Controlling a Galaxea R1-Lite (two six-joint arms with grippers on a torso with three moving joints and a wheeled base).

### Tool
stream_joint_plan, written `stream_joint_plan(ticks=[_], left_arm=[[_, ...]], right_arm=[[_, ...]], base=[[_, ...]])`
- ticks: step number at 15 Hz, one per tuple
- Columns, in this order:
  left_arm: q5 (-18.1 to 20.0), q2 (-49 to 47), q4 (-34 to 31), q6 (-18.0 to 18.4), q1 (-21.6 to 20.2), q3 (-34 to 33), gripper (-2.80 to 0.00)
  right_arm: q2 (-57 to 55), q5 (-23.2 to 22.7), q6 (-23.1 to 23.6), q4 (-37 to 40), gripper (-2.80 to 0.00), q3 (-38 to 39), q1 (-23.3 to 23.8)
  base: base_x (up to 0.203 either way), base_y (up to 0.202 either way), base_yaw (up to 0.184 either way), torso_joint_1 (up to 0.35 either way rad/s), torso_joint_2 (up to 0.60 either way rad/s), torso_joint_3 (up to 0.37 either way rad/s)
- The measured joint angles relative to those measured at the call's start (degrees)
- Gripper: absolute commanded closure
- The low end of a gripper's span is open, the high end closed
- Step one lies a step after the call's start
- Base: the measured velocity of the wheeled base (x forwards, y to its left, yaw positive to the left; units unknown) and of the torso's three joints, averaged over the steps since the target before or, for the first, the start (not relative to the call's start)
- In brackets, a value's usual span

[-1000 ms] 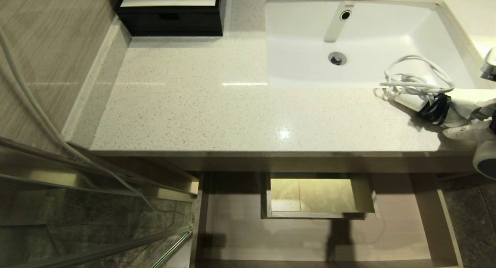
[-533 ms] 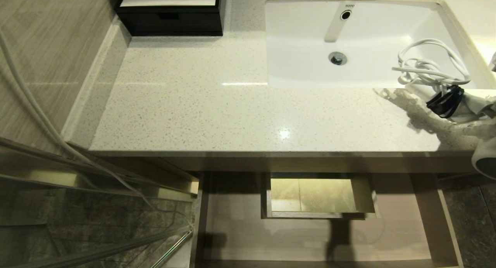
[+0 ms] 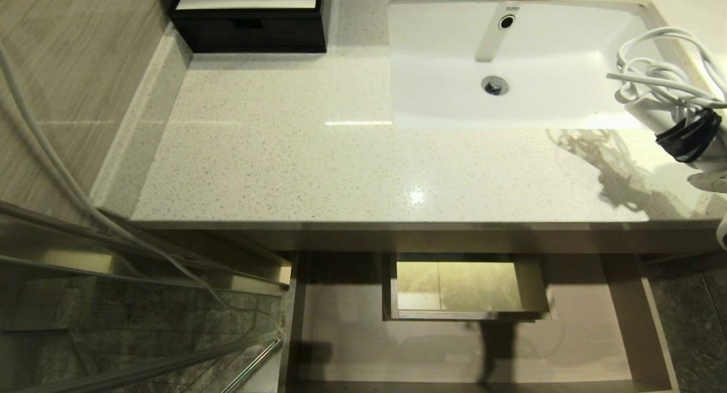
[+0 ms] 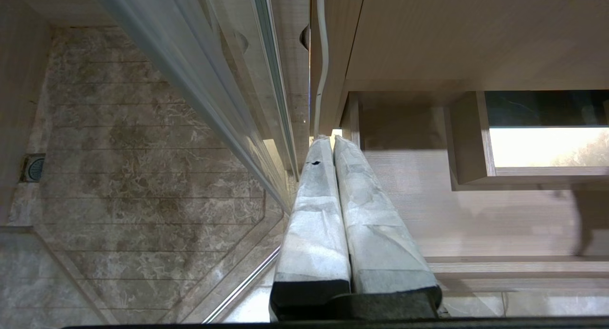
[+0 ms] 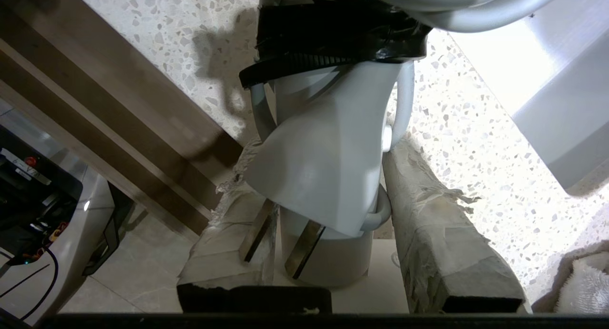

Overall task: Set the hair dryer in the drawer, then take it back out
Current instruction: Pick up the hairdryer, then put it into the drawer

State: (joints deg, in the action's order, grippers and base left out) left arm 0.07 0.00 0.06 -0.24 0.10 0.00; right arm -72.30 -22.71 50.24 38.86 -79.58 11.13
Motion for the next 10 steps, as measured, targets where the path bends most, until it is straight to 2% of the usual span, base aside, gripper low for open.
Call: stream_joint_plan(ticks=[8, 10], left_arm=[[0.0, 0.0, 0.0, 0.0, 0.0, 0.0, 0.00], [0.0, 0.0, 0.0, 0.0, 0.0, 0.0, 0.00]], right_arm=[[2.8, -0.1, -0.1, -0.1, 0.00, 2.2, -0.1], [3.0, -0.3, -0.3, 0.1, 0.00, 2.3, -0.2]], base=[[0.000, 0.000, 0.000, 0.000, 0.00, 0.000], [0.000, 0.000, 0.000, -0.163, 0.13, -0.072]])
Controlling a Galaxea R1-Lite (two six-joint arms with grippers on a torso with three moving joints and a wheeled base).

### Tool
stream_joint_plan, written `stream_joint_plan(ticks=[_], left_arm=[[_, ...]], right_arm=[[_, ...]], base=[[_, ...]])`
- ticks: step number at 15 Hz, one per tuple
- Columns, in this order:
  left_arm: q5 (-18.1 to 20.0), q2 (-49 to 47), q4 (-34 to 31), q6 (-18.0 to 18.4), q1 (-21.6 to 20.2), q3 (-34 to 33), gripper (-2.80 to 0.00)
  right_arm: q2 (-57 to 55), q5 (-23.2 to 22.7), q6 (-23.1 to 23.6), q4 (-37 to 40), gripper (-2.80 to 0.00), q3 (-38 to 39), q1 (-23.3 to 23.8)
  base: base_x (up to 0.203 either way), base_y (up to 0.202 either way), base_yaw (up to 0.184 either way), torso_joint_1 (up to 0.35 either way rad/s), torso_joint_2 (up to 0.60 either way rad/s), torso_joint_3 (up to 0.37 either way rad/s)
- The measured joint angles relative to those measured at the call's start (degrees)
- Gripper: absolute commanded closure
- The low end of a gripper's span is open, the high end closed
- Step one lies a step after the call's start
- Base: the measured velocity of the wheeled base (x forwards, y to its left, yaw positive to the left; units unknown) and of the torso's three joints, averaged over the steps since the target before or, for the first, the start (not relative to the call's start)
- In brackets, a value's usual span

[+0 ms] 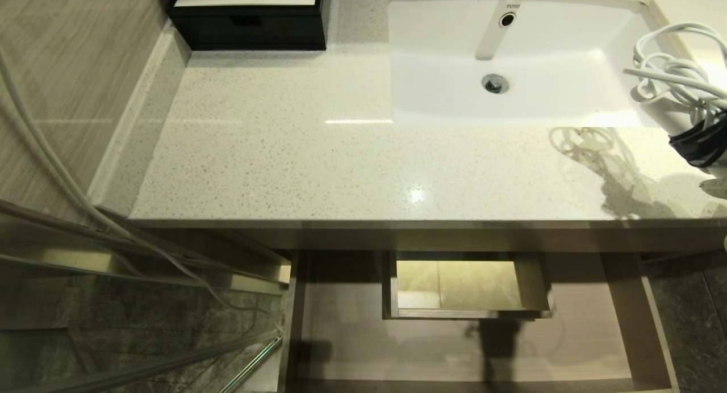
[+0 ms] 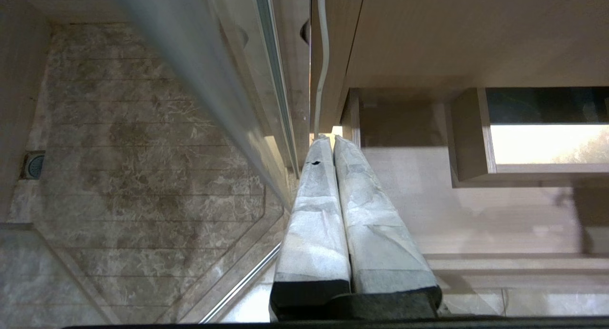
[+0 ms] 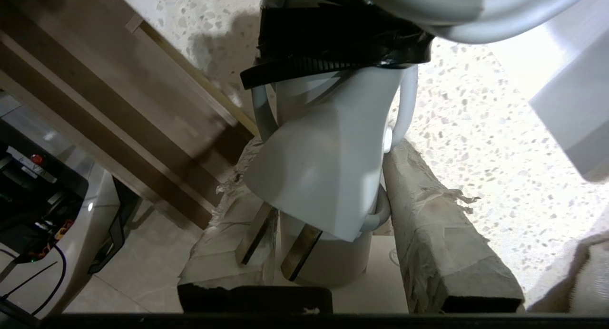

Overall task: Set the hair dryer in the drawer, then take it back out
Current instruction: Put it into the drawer

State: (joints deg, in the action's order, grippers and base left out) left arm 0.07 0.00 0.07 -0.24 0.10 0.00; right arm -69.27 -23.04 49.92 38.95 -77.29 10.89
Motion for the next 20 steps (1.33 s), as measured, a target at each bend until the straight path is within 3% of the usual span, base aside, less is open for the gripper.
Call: stream_joint_plan(ticks=[12, 20], left_arm=[[0.0, 0.0, 0.0, 0.0, 0.0, 0.0, 0.00], [0.0, 0.0, 0.0, 0.0, 0.0, 0.0, 0.00]], right_arm=[[2.1, 0.0, -0.4, -0.5, 0.00, 2.4, 0.2], [4.5, 0.1, -4.2, -1.4, 0.00, 5.0, 0.3]], base=[[0.000, 0.000, 0.000, -0.334, 0.15, -0.175], [0.000, 0.000, 0.000, -0.292, 0.03, -0.258]])
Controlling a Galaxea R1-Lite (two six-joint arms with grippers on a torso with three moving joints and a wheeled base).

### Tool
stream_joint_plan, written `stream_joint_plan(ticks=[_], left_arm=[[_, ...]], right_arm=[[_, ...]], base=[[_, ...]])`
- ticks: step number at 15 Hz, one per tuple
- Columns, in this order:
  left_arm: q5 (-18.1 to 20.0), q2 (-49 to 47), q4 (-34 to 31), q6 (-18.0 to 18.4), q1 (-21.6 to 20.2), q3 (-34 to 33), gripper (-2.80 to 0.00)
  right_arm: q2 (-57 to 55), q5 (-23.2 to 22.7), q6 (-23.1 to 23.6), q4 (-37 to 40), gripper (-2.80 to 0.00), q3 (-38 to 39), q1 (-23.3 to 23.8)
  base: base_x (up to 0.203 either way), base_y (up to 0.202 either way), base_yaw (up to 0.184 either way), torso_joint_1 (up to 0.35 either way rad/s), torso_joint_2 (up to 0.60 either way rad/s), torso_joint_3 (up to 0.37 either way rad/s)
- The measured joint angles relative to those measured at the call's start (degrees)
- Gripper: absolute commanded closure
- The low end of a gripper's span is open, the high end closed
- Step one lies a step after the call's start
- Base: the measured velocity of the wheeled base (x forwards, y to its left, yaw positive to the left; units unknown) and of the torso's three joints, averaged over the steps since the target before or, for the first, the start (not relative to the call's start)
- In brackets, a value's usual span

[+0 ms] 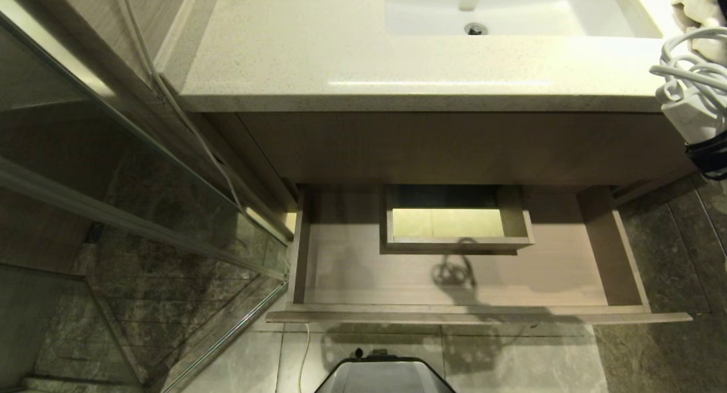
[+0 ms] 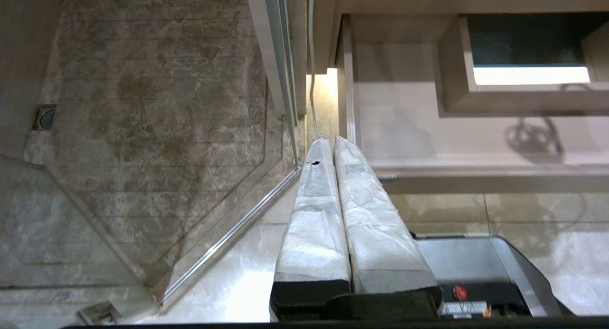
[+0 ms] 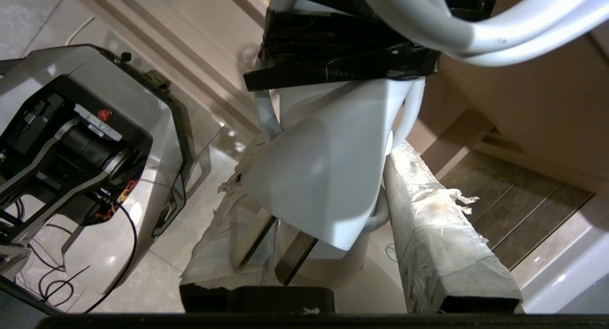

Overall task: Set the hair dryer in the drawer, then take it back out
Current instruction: Put it into the drawer

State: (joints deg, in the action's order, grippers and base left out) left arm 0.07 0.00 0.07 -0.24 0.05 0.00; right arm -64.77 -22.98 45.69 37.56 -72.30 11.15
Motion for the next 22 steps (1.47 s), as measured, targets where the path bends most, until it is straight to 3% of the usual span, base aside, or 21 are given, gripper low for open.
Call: stream_joint_plan(ticks=[8, 12, 22], left_arm=[[0.0, 0.0, 0.0, 0.0, 0.0, 0.0, 0.00], [0.0, 0.0, 0.0, 0.0, 0.0, 0.0, 0.00], [0.0, 0.0, 0.0, 0.0, 0.1, 0.0, 0.00]], right_arm=[[1.2, 0.4, -1.6, -0.5, 0.00, 2.0, 0.2], [2.4, 0.9, -1.7, -4.5, 0.00, 5.4, 0.4], [5.3, 1.6, -1.8, -5.2, 0.00, 10.7, 2.4]], base=[[0.000, 0.000, 0.000, -0.250, -0.01, -0.254], [0.000, 0.000, 0.000, -0.217, 0.33, 0.091], [0.000, 0.000, 0.000, -0.285, 0.48, 0.189]])
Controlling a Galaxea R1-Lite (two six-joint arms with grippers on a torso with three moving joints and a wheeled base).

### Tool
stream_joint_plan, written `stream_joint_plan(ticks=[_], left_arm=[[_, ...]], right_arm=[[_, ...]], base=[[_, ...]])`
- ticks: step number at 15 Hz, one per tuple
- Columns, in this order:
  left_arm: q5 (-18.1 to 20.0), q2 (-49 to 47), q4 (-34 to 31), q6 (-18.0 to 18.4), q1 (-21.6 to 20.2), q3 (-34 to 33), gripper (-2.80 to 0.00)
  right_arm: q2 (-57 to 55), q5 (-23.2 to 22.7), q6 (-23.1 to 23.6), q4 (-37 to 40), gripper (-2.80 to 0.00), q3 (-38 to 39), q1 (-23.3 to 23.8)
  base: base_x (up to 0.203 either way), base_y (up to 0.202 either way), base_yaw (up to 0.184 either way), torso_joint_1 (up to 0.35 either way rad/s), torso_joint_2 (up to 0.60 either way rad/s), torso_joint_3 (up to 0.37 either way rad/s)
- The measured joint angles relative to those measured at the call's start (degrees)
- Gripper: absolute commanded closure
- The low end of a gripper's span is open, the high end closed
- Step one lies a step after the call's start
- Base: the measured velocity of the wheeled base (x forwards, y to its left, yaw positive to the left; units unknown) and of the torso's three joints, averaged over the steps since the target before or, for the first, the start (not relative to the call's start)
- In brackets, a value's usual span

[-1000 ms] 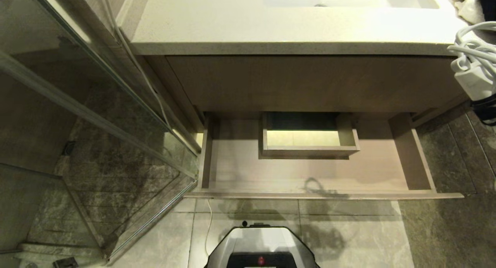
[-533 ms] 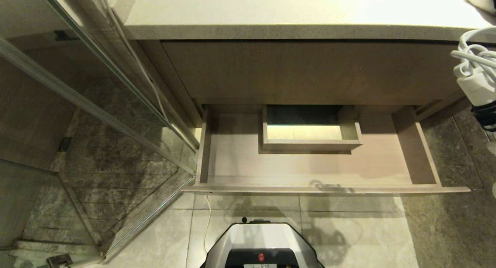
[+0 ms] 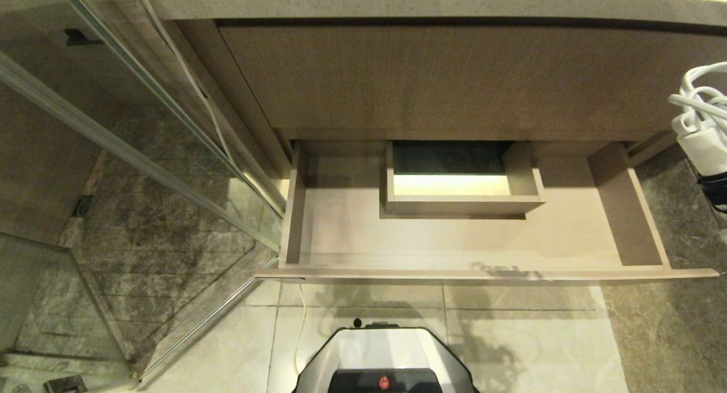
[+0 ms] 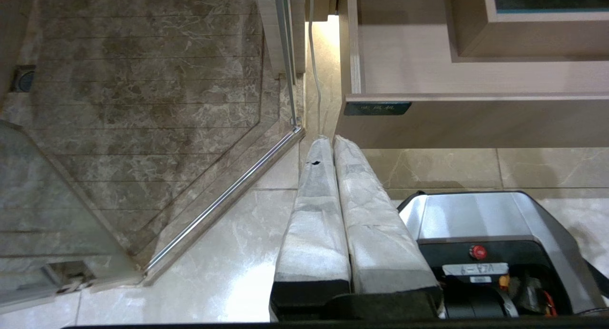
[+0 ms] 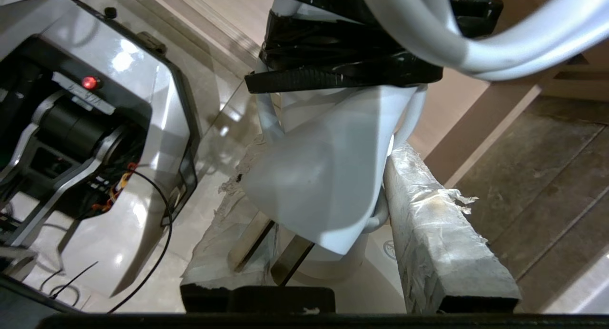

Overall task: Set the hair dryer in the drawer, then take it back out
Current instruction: Put it into the drawer

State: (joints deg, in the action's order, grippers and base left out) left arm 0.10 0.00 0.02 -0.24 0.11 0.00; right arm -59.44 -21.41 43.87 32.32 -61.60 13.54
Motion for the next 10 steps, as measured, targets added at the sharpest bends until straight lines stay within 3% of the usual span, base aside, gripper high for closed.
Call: stream_joint_plan(ticks=[6, 10], left_arm=[[0.0, 0.0, 0.0, 0.0, 0.0, 0.0, 0.00], [-0.1, 0.0, 0.0, 0.0, 0.0, 0.0, 0.00]], right_arm=[[1.2, 0.2, -1.5, -1.1, 0.00, 2.3, 0.5], [1.5, 1.0, -2.7, -3.3, 0.00, 3.9, 0.5]], base=[[0.000, 0.000, 0.000, -0.338, 0.51, 0.162], [0.000, 0.000, 0.000, -0.174, 0.39, 0.223]])
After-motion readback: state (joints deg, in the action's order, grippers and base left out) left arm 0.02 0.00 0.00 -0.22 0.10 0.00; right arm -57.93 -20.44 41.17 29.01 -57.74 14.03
